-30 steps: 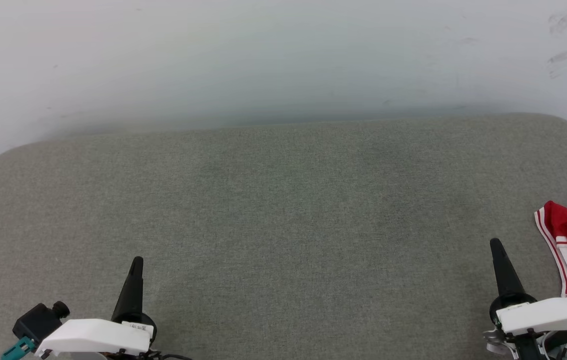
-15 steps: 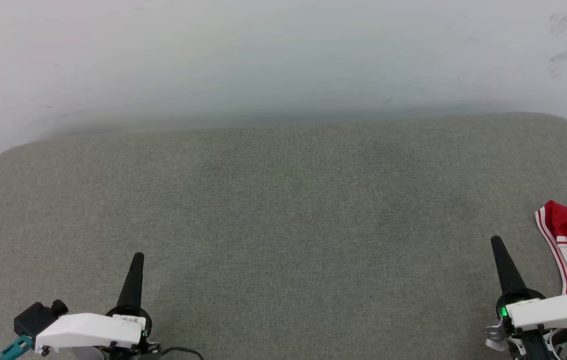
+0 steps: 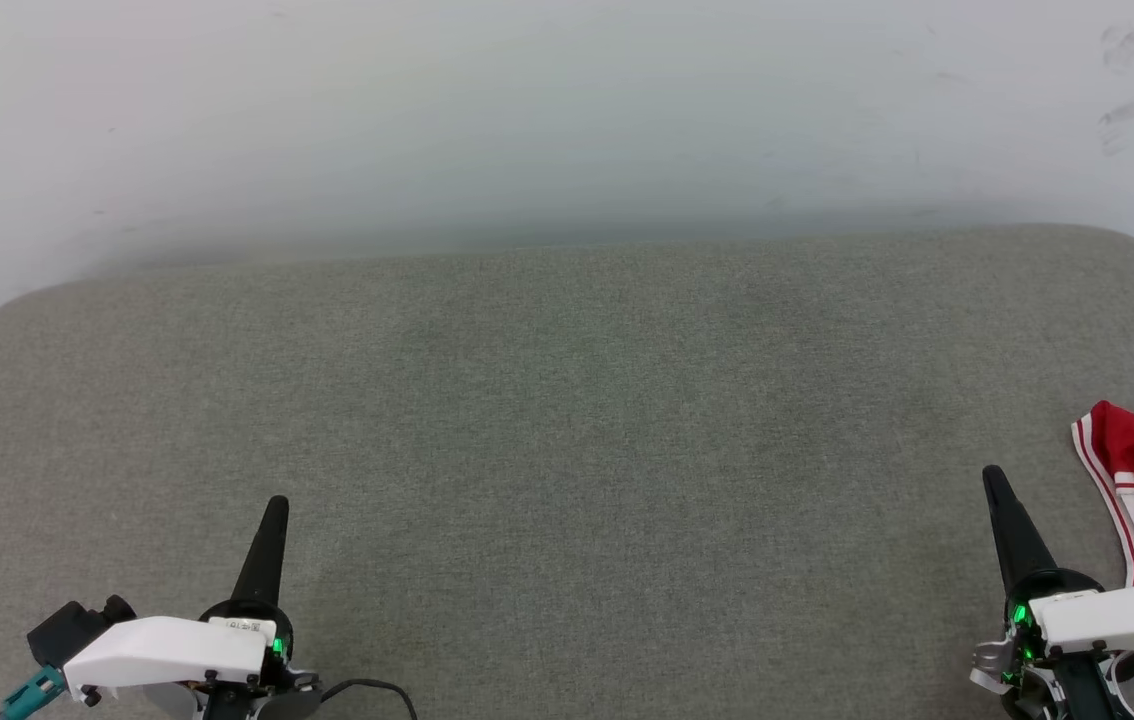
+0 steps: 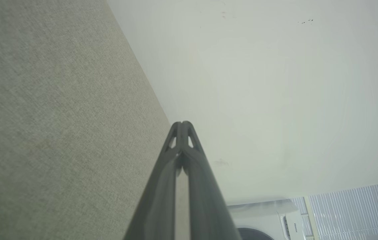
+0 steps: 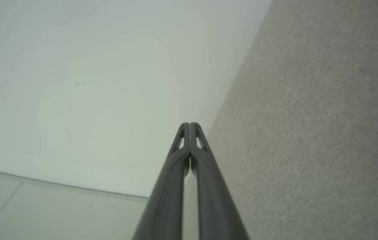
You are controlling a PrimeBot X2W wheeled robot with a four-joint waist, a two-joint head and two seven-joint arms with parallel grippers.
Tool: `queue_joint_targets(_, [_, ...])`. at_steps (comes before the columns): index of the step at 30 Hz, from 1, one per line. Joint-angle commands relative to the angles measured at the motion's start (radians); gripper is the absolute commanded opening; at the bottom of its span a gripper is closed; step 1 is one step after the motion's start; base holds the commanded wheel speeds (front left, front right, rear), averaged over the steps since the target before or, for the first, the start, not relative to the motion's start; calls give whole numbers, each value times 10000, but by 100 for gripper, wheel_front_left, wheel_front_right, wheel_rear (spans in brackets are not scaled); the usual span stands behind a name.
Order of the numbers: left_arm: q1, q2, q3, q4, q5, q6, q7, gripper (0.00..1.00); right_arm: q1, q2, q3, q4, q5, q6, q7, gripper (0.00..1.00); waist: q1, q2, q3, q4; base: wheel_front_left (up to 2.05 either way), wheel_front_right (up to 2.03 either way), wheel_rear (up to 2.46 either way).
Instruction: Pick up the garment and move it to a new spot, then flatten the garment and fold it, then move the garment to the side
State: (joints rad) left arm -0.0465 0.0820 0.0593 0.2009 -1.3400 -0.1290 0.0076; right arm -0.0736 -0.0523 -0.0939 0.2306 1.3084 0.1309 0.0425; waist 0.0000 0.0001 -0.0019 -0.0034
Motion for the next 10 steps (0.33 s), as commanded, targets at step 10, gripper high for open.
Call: queue_joint_targets(10, [-328,-39,96,113,-950,-23,269,0,-267,26,-84,23,980,-2,252,0,0,-1,13,9,0,0,0])
